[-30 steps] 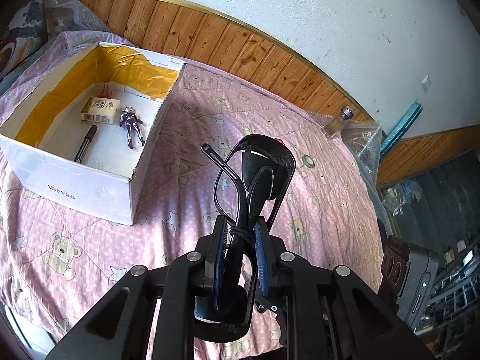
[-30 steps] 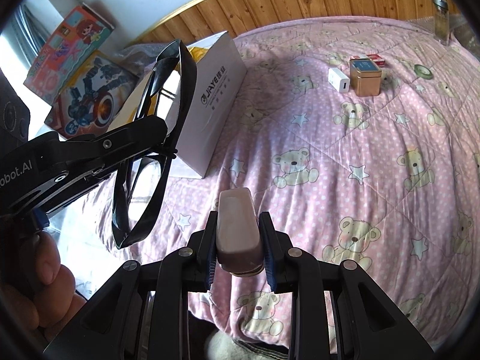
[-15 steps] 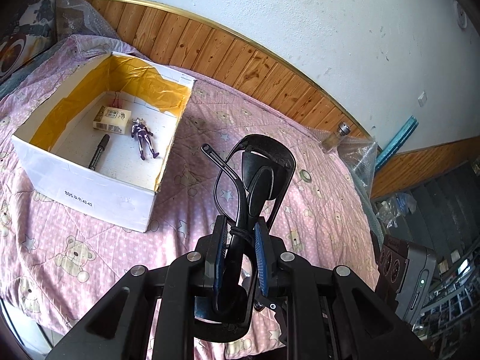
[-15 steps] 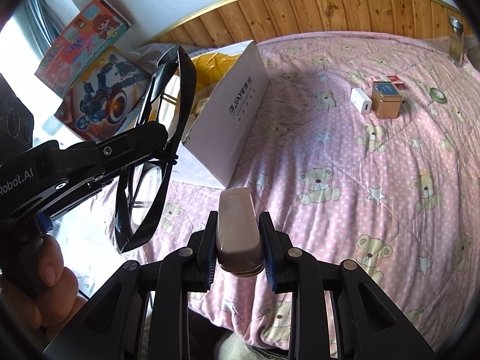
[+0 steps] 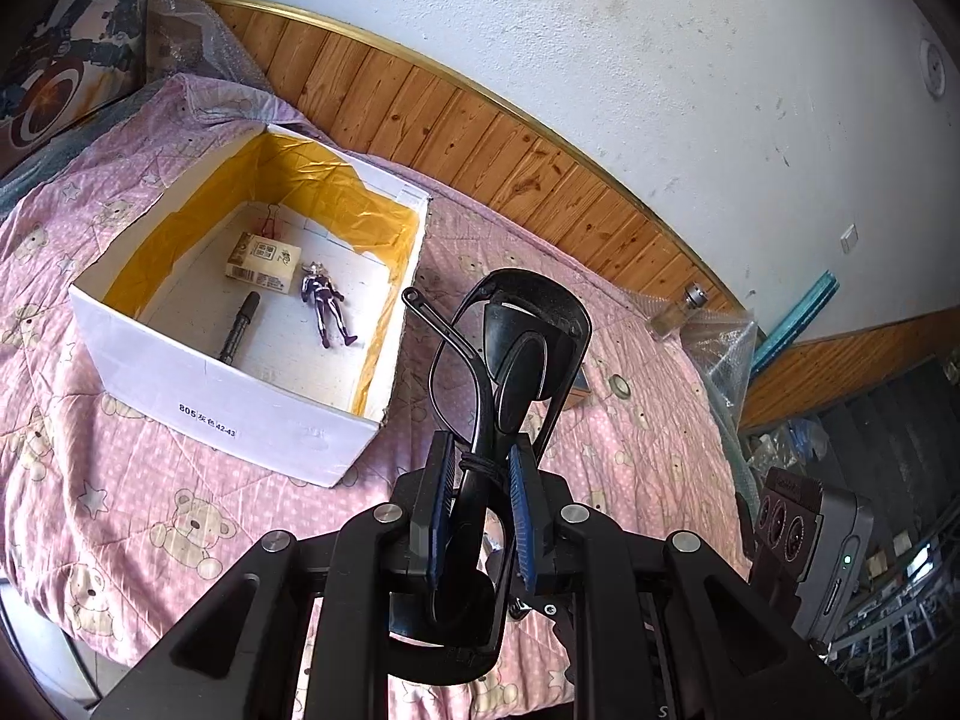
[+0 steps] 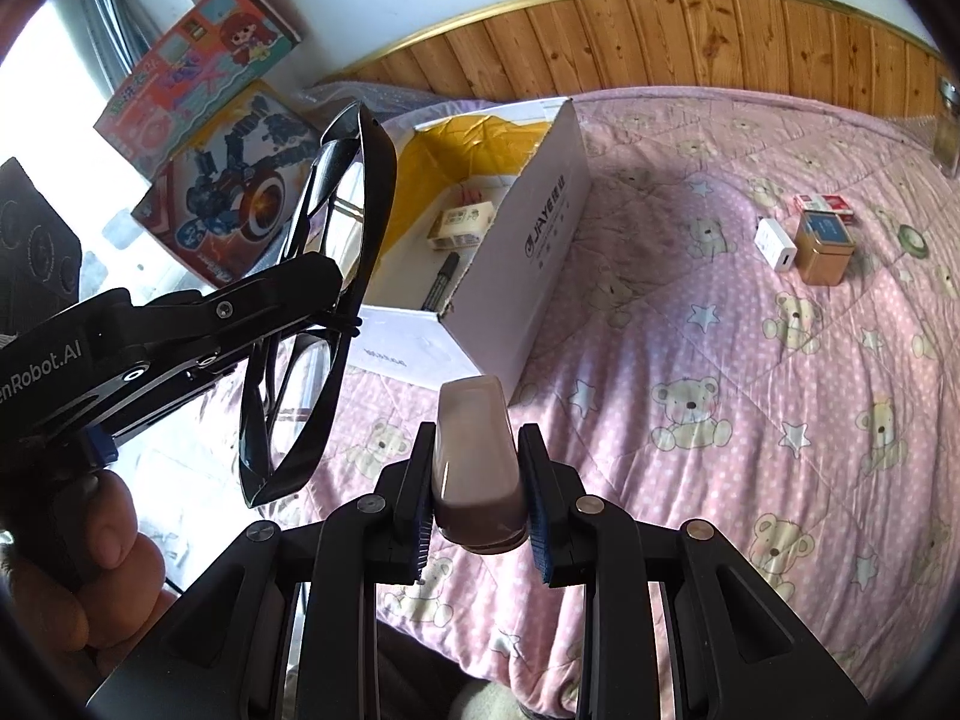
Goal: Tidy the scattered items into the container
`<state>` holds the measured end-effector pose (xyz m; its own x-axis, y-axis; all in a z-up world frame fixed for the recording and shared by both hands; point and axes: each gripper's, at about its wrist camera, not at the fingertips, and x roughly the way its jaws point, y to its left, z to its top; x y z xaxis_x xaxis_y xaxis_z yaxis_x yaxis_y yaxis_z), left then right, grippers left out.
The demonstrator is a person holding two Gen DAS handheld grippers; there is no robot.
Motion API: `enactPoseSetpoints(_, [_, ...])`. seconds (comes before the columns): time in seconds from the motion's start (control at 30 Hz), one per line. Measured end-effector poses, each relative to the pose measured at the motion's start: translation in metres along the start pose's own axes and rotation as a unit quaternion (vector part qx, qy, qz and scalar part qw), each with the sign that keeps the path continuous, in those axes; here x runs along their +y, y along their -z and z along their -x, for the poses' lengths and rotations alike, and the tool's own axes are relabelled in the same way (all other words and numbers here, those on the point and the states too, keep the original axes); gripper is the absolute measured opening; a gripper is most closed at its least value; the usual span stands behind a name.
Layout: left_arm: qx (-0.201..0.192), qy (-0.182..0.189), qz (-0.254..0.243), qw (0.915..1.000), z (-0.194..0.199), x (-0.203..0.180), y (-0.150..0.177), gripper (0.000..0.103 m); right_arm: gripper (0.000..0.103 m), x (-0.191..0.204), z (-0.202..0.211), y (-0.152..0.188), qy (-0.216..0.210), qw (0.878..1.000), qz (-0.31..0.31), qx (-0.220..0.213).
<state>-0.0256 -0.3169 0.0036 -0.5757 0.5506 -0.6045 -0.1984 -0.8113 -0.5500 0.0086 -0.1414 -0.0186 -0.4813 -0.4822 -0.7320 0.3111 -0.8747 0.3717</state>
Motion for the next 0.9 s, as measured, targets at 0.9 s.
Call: enactPoseSetpoints(0.9, [-0.02,-0.002,0.038,0.9991,0.008,0.033,-0.038,0.019,0.028,0.033,-0.012,-0.054,-0.019,0.999,0.035,-0.012])
